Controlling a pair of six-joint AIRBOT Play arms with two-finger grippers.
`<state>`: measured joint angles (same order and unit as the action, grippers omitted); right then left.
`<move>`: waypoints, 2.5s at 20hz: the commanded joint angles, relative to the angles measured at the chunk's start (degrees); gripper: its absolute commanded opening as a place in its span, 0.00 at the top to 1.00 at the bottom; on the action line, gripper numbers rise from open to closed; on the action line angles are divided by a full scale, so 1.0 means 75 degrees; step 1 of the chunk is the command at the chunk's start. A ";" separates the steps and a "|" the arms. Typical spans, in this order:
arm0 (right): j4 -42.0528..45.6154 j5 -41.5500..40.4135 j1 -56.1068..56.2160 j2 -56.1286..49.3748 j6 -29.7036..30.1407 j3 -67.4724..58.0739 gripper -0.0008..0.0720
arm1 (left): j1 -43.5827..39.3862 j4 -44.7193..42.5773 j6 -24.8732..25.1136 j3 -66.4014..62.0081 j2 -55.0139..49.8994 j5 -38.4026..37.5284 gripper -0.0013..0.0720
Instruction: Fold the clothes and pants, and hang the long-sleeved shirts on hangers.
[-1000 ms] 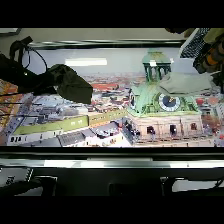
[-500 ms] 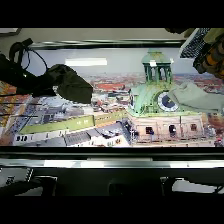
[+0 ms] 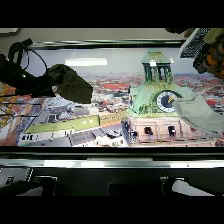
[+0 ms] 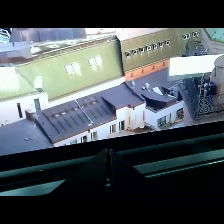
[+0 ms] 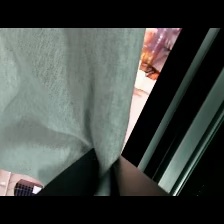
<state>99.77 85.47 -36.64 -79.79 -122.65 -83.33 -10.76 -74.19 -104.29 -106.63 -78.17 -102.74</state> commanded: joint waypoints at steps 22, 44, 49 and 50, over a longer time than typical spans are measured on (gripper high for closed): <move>0.0973 -0.0318 0.0009 0.1434 -0.0259 0.3891 0.95 | -0.0003 0.0000 0.0140 0.0003 0.0035 -0.0052 0.96; -0.3576 -0.2358 0.0023 0.2684 0.2273 0.2970 0.65 | -0.0003 -0.0679 0.0513 0.0006 0.0085 -0.0012 0.96; -0.5039 -0.1909 0.1976 0.2687 0.3363 0.2763 0.87 | -0.0003 -0.0950 0.1180 0.1070 0.0851 0.0944 0.96; -0.4986 -0.1804 0.2608 0.2687 0.3550 0.2763 0.92 | 0.0006 -0.0959 0.1341 0.1603 0.1160 0.1119 0.96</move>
<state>67.96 71.13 -26.30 -59.90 -101.84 -61.93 -10.76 -80.07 -97.95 -101.06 -73.52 -98.61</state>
